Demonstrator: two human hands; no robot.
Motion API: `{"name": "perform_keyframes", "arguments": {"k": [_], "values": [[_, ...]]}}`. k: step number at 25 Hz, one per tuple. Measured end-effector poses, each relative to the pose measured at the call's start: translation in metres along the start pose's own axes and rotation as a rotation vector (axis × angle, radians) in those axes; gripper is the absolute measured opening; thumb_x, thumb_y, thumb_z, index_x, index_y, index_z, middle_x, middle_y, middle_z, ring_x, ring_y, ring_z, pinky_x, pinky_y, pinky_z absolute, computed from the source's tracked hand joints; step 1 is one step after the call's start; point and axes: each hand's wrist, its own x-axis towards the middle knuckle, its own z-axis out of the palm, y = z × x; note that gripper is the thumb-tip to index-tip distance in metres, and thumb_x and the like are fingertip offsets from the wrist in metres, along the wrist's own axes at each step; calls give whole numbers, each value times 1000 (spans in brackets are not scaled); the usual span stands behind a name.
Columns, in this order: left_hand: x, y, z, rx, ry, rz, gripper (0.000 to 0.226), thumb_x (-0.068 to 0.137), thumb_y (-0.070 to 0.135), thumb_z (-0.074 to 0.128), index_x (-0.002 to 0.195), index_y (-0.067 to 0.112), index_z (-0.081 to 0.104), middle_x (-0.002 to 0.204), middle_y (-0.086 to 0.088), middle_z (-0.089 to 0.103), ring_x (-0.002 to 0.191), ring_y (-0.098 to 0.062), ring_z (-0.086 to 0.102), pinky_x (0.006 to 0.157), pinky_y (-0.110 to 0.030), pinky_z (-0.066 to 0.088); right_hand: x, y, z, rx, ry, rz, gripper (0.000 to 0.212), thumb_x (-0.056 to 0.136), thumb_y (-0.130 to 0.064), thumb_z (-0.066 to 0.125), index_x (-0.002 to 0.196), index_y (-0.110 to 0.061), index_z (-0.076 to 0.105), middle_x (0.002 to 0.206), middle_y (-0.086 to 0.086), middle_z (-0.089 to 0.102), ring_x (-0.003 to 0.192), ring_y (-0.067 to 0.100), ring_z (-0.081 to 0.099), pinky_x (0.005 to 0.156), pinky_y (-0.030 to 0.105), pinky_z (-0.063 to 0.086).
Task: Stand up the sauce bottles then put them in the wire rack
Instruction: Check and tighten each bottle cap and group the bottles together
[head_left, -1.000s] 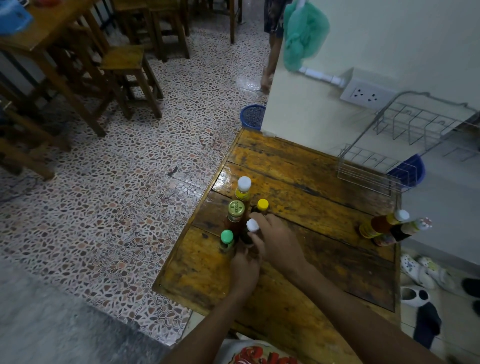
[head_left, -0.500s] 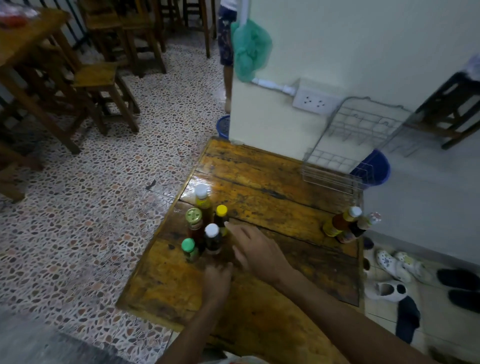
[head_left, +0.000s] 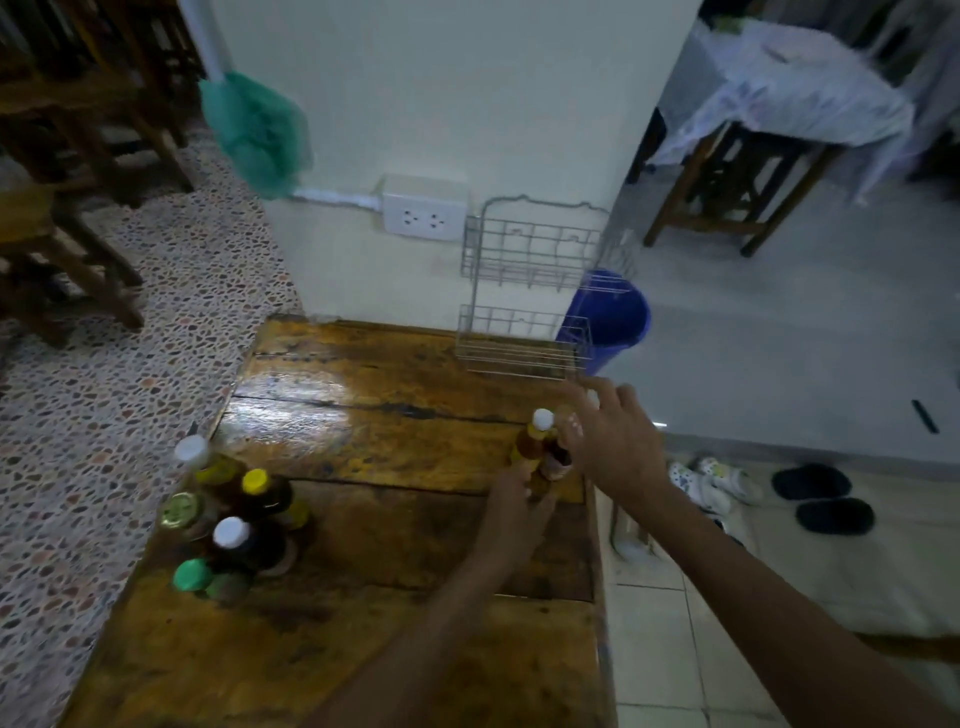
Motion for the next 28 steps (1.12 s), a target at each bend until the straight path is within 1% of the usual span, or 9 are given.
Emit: {"name": "perform_keyframes", "arguments": {"k": [3,8,14,16,18,21,24,26,28], "values": [[10,18,33,-25,24,72,25,101,19,64,113,39,56,113,31,57,103,8,59,84,-12,51,-14,19,14,30,-209,-28,38,97,-35,50,130,-16,53,129,12,54,107,35,56,76,39,54],[5,10,48,4,11,-14,33,100,21,66,129,32,53,116,25,51,102,3,56,84,-15,48,-34,27,30,45,-336,-65,48,97,-40,13,129,-21,44,127,6,47,113,23,53,78,28,53],[-2,9,51,122,15,23,46,92,25,75,134,23,56,136,4,57,124,-15,55,106,-41,51,-60,25,16,151,-189,-153,28,106,-33,37,115,-16,57,106,4,60,91,20,60,66,29,51],[-12,6,40,233,84,24,52,85,35,80,131,23,59,131,5,59,121,-14,53,102,-43,49,-61,13,6,145,-130,-252,37,106,-31,27,110,-16,61,99,2,61,83,16,59,60,23,42],[-24,-4,24,140,96,98,46,84,33,82,124,20,64,121,4,66,111,-13,61,92,-41,53,-59,-1,-7,144,-56,-313,50,108,-28,13,102,-16,61,88,0,61,70,13,55,55,21,30],[-48,-18,-6,9,7,108,30,90,23,77,117,14,67,104,-1,74,95,-17,69,80,-43,58,-49,-24,-13,229,-42,-293,26,104,-29,31,90,-20,50,69,-6,51,52,10,42,43,22,32],[-68,-32,-26,135,93,-11,15,92,27,74,97,19,62,86,1,69,76,-18,64,60,-35,49,-48,-49,-2,195,-176,-257,18,102,-31,44,99,-17,54,77,-2,61,55,15,56,47,33,52],[-83,-44,-39,334,197,-87,19,93,31,71,89,22,55,82,1,66,73,-19,62,56,-32,42,-50,-72,3,188,-284,-240,18,82,-18,76,88,-9,62,75,8,63,48,21,58,39,29,46],[-98,-57,-52,480,239,-115,25,93,33,68,83,23,47,83,-1,64,76,-22,62,61,-37,45,-51,-93,14,84,-350,-230,20,75,-10,81,83,-4,64,75,14,63,54,25,61,44,27,38]]}}
